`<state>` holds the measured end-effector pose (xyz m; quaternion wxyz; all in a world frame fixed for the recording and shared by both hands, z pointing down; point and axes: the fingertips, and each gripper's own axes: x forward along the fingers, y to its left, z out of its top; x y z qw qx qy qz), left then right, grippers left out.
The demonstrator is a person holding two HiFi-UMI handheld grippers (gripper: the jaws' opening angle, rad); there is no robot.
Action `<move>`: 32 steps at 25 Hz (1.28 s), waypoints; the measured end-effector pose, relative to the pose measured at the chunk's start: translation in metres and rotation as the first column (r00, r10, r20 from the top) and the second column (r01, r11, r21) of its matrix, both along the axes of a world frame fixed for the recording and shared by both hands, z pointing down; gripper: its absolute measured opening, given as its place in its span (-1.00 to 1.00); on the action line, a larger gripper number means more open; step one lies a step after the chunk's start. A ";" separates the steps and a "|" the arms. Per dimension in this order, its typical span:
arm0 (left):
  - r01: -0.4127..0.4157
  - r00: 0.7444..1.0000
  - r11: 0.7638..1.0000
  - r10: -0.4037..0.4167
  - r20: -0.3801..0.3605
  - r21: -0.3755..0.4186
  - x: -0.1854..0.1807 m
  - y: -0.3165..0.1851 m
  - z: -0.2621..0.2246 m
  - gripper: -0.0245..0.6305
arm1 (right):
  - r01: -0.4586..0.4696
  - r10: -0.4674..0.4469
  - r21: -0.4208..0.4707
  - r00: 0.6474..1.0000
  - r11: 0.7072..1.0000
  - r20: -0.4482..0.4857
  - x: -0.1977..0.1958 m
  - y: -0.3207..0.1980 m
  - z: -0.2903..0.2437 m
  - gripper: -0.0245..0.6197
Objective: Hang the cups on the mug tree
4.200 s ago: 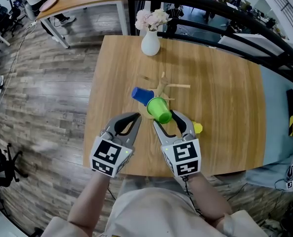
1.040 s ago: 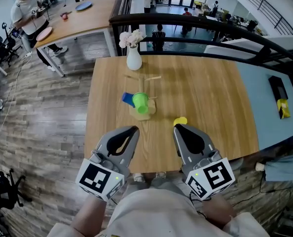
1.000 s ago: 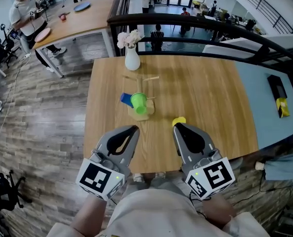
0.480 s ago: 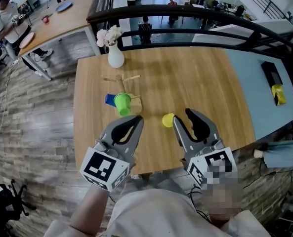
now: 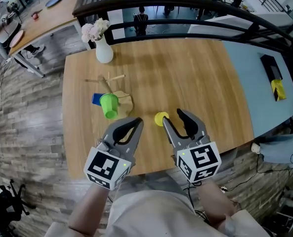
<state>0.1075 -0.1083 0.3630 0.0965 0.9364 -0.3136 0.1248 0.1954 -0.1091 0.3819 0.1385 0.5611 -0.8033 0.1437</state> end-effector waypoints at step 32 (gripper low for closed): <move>0.041 0.990 0.969 -0.007 0.138 -0.244 0.021 -0.042 0.216 -0.92 | 0.009 -0.032 -0.303 0.997 0.953 -0.070 0.017 -0.042 0.236 -0.20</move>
